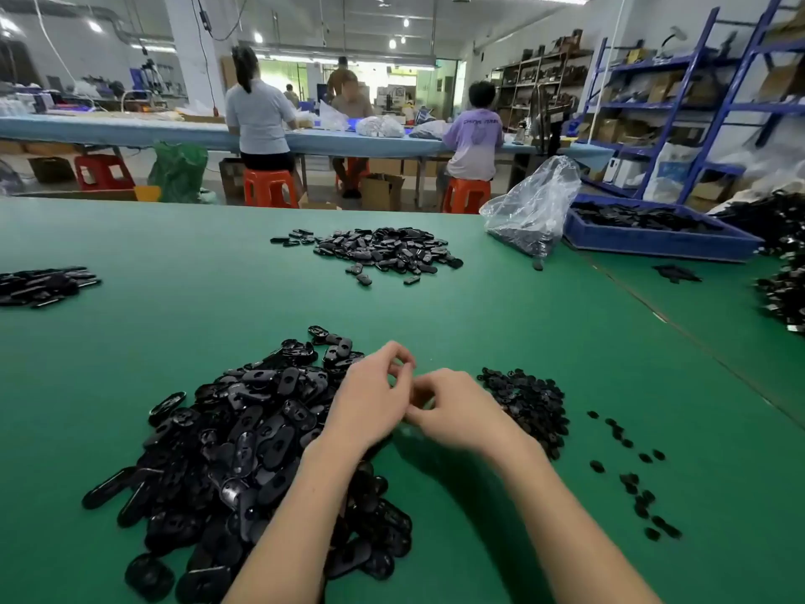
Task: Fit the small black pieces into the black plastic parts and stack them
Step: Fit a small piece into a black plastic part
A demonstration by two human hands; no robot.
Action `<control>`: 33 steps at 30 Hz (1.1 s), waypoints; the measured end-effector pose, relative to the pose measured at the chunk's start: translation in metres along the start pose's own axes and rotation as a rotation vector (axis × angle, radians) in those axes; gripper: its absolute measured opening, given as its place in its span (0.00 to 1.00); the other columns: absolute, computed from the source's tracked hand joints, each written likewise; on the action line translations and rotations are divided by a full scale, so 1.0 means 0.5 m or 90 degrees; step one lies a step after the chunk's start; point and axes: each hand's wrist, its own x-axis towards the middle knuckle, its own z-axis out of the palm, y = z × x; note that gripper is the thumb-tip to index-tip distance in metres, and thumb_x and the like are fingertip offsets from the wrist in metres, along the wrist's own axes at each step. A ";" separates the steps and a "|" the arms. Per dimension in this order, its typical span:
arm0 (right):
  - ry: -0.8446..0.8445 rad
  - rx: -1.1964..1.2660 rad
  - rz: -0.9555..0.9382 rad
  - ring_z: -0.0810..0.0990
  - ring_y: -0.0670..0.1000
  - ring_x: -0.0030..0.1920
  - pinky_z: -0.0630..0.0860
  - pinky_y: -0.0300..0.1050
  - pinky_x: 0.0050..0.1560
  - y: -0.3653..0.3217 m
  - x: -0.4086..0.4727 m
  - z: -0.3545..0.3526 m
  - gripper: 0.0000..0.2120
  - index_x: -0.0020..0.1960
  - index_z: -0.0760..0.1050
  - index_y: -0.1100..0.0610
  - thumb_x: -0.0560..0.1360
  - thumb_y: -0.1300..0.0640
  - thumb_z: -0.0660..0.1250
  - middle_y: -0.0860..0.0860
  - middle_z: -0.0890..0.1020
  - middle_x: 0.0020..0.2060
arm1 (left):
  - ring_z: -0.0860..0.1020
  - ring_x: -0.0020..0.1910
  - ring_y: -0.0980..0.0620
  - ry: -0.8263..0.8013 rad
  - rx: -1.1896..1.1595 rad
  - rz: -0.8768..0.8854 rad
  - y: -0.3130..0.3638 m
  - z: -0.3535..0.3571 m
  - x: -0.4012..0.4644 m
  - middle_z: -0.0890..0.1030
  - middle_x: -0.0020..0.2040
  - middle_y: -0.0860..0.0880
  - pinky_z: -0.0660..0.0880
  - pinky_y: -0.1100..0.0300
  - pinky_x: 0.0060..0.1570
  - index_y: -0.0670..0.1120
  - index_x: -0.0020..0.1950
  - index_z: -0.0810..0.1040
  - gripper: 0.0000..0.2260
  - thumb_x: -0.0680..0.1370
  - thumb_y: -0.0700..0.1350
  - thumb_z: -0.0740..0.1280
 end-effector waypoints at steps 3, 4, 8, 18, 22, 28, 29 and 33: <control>0.149 -0.012 0.046 0.83 0.58 0.52 0.79 0.48 0.50 -0.011 0.035 0.046 0.10 0.50 0.82 0.49 0.74 0.47 0.66 0.49 0.86 0.48 | 0.78 0.39 0.52 0.039 0.082 0.029 -0.017 -0.008 0.022 0.81 0.41 0.53 0.77 0.53 0.46 0.53 0.48 0.76 0.03 0.79 0.45 0.64; 0.178 -0.023 0.052 0.83 0.58 0.52 0.78 0.48 0.48 -0.020 0.038 0.058 0.10 0.50 0.82 0.49 0.73 0.48 0.66 0.49 0.86 0.48 | 0.78 0.40 0.51 0.036 0.098 0.019 -0.017 -0.012 0.024 0.81 0.42 0.53 0.77 0.52 0.46 0.53 0.49 0.76 0.03 0.79 0.45 0.64; 0.247 -0.039 0.026 0.82 0.59 0.48 0.70 0.47 0.39 -0.012 0.050 0.081 0.11 0.45 0.80 0.50 0.70 0.46 0.63 0.50 0.85 0.44 | 0.77 0.40 0.54 0.033 0.111 0.033 -0.013 -0.017 0.020 0.80 0.44 0.55 0.77 0.53 0.46 0.54 0.49 0.75 0.03 0.78 0.45 0.64; 0.231 0.052 0.058 0.83 0.52 0.50 0.72 0.44 0.42 0.007 0.049 0.075 0.08 0.49 0.83 0.43 0.73 0.45 0.67 0.42 0.86 0.46 | 0.76 0.44 0.51 -0.006 0.117 0.036 -0.010 -0.015 0.012 0.80 0.47 0.50 0.76 0.53 0.52 0.49 0.51 0.78 0.06 0.79 0.41 0.63; 0.244 0.105 0.057 0.82 0.48 0.47 0.70 0.42 0.40 0.024 0.054 0.062 0.05 0.44 0.81 0.42 0.74 0.44 0.68 0.40 0.85 0.42 | 0.76 0.51 0.50 -0.009 0.111 0.046 -0.011 -0.004 0.004 0.80 0.49 0.48 0.73 0.58 0.55 0.48 0.53 0.79 0.08 0.79 0.39 0.63; 0.254 0.245 0.075 0.80 0.40 0.35 0.75 0.42 0.39 0.048 0.061 0.033 0.05 0.45 0.81 0.46 0.71 0.48 0.75 0.42 0.84 0.34 | 0.79 0.42 0.57 0.013 0.020 0.006 -0.017 0.002 0.008 0.82 0.47 0.50 0.72 0.72 0.46 0.50 0.52 0.79 0.09 0.77 0.38 0.66; 0.255 0.276 0.077 0.79 0.38 0.31 0.73 0.40 0.36 0.051 0.064 0.029 0.05 0.45 0.81 0.46 0.71 0.50 0.76 0.42 0.84 0.33 | 0.78 0.39 0.59 0.015 0.018 0.007 -0.017 0.004 0.008 0.82 0.47 0.51 0.71 0.75 0.44 0.50 0.51 0.79 0.08 0.76 0.38 0.67; 0.256 0.333 0.084 0.75 0.36 0.26 0.67 0.30 0.29 0.059 0.067 0.020 0.05 0.45 0.82 0.48 0.73 0.51 0.77 0.44 0.84 0.32 | 0.77 0.38 0.56 0.014 0.050 0.044 -0.013 0.019 0.006 0.81 0.46 0.52 0.78 0.60 0.49 0.49 0.50 0.80 0.07 0.74 0.41 0.71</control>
